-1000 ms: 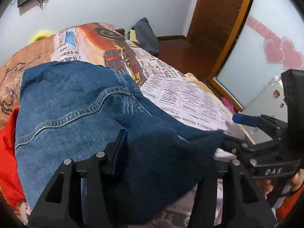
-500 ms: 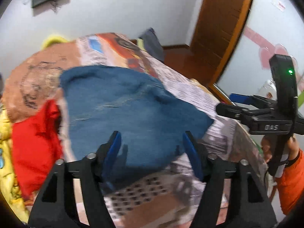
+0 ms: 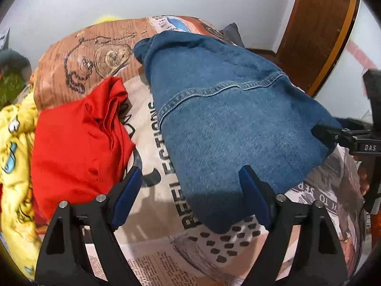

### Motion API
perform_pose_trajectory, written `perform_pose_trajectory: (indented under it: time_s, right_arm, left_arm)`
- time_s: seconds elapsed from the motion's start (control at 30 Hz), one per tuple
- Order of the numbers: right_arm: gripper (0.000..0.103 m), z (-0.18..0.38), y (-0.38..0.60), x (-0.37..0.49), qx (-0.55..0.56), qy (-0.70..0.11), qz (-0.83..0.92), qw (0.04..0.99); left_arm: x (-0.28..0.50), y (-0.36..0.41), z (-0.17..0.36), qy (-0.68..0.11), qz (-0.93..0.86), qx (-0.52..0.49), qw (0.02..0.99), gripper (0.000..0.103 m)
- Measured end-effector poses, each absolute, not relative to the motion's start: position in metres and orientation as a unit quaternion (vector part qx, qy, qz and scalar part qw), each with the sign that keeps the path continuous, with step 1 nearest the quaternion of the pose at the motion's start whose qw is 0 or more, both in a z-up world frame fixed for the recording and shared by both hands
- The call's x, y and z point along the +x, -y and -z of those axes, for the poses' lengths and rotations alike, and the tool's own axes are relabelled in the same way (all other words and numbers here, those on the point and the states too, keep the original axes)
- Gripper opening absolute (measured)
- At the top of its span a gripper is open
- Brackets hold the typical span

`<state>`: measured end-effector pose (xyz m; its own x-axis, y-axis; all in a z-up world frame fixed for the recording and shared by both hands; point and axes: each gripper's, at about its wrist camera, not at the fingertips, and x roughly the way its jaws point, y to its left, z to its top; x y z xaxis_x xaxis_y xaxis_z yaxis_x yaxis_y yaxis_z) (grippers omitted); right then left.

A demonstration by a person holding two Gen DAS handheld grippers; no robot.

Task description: Fold large clothes

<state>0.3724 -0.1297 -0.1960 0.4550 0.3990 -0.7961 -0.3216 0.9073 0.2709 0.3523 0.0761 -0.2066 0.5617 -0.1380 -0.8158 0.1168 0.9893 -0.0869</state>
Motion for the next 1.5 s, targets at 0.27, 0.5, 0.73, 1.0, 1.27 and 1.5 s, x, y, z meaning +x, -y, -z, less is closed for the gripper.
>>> perform_pose_trajectory:
  time_s: [0.27, 0.5, 0.73, 1.0, 1.27, 1.5]
  right_arm:
    - [0.097, 0.184, 0.163, 0.363, 0.051, -0.487, -0.204, 0.847]
    - [0.097, 0.149, 0.146, 0.367, -0.011, -0.436, -0.209, 0.875]
    - [0.097, 0.148, 0.120, 0.415, -0.030, -0.427, -0.232, 0.873]
    - [0.097, 0.174, 0.109, 0.473, -0.024, -0.463, -0.230, 0.856]
    - [0.098, 0.189, 0.114, 0.504, -0.005, -0.470, -0.217, 0.856]
    - [0.098, 0.166, 0.131, 0.508, 0.011, -0.455, -0.198, 0.868]
  left_arm:
    - [0.335, -0.088, 0.193, -0.468, 0.072, 0.024, 0.881, 0.088]
    - [0.357, -0.110, 0.164, -0.431, 0.034, 0.032, 0.901, 0.088]
    - [0.424, -0.112, 0.179, -0.451, 0.038, -0.002, 0.892, 0.088]
    - [0.516, -0.117, 0.209, -0.458, 0.015, -0.045, 0.888, 0.094]
    - [0.573, -0.131, 0.223, -0.471, -0.035, -0.060, 0.880, 0.094]
    - [0.553, -0.136, 0.185, -0.435, -0.045, -0.038, 0.899, 0.093]
